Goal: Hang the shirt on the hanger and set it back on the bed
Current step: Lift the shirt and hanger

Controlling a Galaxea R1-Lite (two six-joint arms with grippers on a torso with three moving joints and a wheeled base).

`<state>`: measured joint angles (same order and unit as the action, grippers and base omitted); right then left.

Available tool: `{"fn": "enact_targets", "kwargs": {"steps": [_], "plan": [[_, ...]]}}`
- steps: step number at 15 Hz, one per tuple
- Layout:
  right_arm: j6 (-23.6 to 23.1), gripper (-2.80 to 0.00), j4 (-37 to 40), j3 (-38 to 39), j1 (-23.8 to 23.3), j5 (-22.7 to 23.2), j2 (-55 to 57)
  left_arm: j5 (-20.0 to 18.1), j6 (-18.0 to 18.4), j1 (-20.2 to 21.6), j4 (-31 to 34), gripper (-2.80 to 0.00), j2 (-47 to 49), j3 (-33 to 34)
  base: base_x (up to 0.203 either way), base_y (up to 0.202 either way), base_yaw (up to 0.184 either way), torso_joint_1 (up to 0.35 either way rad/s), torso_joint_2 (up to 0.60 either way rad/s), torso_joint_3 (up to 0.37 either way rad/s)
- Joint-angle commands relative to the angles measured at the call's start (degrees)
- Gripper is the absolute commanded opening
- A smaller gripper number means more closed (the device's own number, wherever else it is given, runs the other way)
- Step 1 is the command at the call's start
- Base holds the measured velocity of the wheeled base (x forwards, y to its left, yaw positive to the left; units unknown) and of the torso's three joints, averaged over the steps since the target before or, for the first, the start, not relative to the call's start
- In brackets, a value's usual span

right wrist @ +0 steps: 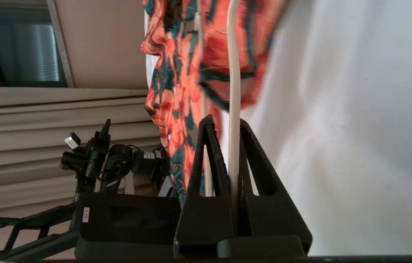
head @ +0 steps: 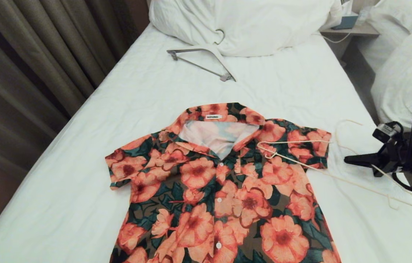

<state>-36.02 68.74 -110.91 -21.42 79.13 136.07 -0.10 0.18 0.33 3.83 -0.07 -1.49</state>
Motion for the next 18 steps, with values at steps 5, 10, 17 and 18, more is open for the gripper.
{"fn": "enact_targets", "kwargs": {"steps": [5,10,17,18], "plan": [[-1.33,-2.80,0.16,5.58,-0.14,0.39,-12.65,0.01,-0.01,0.02,0.04,-2.80,0.07,-0.01,0.000,0.000,0.000,0.000,0.00,0.000],[-12.60,-2.80,-0.08,21.08,-1.49,0.08,-29.03,0.01,-0.01,0.02,0.04,-2.80,0.07,-0.01,0.000,0.000,0.000,0.000,0.00,0.000],[-27.79,-2.80,-0.24,33.54,-0.71,0.17,-45.78,0.01,-0.01,0.02,0.04,-2.80,0.07,-0.01,0.000,0.000,0.000,0.000,0.00,0.000],[-28.46,-2.80,-0.53,34.25,0.49,0.21,-47.29,0.01,-0.01,0.02,0.04,-2.80,0.07,-0.01,0.000,0.000,0.000,0.000,0.00,0.000]]}}
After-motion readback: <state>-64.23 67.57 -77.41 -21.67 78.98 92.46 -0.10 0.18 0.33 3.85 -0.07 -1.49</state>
